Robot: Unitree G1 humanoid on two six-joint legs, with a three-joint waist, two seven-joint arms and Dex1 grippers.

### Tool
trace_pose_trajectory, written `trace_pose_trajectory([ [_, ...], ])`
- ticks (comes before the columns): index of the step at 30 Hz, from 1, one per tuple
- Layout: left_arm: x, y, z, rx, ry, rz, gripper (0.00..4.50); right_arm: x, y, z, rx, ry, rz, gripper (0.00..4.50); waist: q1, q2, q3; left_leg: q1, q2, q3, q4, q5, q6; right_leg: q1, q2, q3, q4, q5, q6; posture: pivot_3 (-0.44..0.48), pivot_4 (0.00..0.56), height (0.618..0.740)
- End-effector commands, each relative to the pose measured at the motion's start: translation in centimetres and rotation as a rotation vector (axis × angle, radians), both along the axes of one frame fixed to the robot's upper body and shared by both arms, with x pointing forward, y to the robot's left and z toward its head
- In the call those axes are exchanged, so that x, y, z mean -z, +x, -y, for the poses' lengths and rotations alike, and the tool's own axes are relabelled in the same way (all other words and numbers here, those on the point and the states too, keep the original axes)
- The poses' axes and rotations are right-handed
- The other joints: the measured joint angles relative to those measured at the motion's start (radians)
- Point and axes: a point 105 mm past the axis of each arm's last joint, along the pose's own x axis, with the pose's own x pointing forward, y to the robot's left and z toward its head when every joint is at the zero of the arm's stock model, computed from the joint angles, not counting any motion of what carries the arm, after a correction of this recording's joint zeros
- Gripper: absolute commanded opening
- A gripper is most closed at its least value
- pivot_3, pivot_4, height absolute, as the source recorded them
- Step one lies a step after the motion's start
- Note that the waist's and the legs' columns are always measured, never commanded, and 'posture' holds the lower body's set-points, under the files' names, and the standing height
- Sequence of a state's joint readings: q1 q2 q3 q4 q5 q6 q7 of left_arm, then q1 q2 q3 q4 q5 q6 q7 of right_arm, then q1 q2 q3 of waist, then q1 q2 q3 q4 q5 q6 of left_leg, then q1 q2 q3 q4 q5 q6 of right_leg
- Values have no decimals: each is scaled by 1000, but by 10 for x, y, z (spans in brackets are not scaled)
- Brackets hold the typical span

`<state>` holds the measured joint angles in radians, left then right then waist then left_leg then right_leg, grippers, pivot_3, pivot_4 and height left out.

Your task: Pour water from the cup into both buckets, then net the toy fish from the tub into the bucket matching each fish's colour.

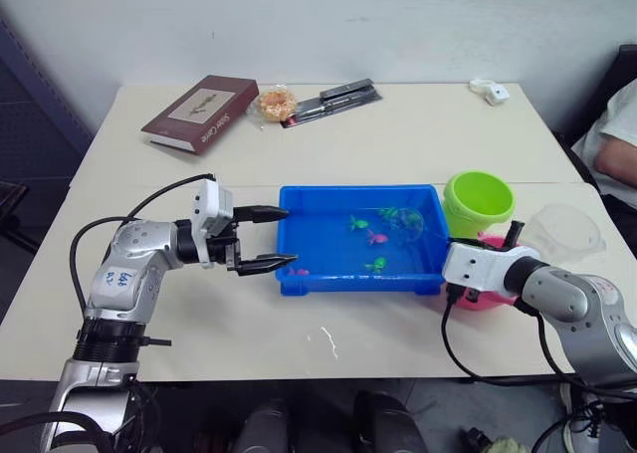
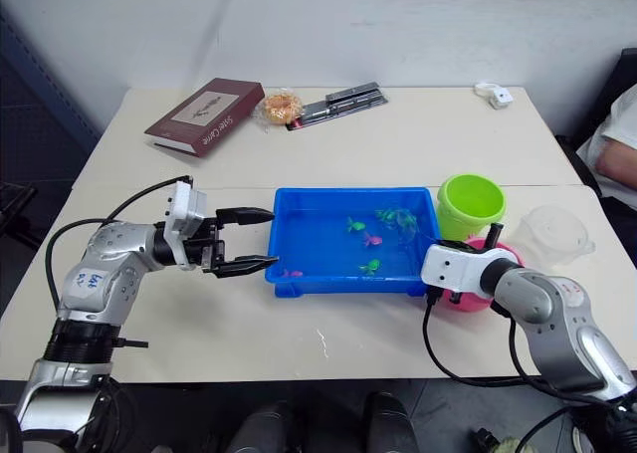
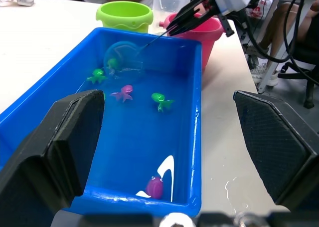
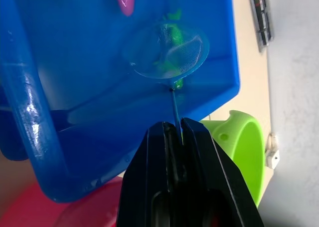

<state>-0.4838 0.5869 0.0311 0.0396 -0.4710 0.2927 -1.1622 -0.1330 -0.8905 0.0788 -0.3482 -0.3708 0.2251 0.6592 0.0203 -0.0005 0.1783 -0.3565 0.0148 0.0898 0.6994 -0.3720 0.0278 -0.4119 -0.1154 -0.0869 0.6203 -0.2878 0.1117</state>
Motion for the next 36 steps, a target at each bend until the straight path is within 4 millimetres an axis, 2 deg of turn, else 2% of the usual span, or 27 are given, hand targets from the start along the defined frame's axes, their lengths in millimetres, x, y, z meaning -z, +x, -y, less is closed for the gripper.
trace_pose_trajectory([
  [1, -12, -4, -3, -4, -16, 47, 4457, -1, -1, -13, -33, 38, -32, 0, 0, 0, 0, 0, 0, 0, 0, 0, 0, 0, 0, 0, 0, 0, 0, 0, 150, 740],
  [6, -13, -3, -5, -13, -14, 51, 4457, 2, -4, -23, -35, 114, -104, 0, 0, 0, 0, 0, 0, 0, 0, 0, 0, 0, 0, 0, 0, 0, 0, 0, 150, 740],
  [14, -11, -3, -7, -21, -18, 52, 4457, 5, -9, -39, 34, 342, -239, 0, 1, 0, 0, 0, 0, 0, 0, 0, 0, 0, 0, 0, 0, 0, 0, 0, 150, 740],
  [19, -10, -3, -7, -22, -14, 51, 4457, 3, -13, -45, 66, 475, -325, 0, 0, 0, 0, 0, 0, 0, 0, 0, 0, 0, 0, 0, 0, 0, 0, 0, 150, 740],
  [22, -10, -4, -7, -22, -11, 52, 4457, -6, -18, -49, 71, 575, -374, 0, 1, 0, 0, 0, 0, 0, 0, 0, 0, 0, 0, -1, 0, 0, 0, 0, 150, 740],
  [29, -12, -2, -2, 8, -17, 53, 4457, -37, -37, -48, 26, 763, -398, 0, 1, 0, 0, 0, 0, -1, 0, 0, 0, 0, 0, 0, 0, 0, 0, 0, 150, 740],
  [32, -16, -2, 7, 42, -41, 52, 4457, -48, -46, -40, 30, 838, -361, 0, 4, 0, 0, -1, 0, -1, 0, 0, -1, 0, 0, -1, 0, 0, 0, 0, 150, 740],
  [36, -17, -9, 24, 119, -86, 4, 4457, -52, -64, -20, 68, 876, -312, 0, 6, 0, 0, -1, -1, -1, -1, -1, 0, 0, -1, -1, -1, 0, 0, 0, 150, 740],
])
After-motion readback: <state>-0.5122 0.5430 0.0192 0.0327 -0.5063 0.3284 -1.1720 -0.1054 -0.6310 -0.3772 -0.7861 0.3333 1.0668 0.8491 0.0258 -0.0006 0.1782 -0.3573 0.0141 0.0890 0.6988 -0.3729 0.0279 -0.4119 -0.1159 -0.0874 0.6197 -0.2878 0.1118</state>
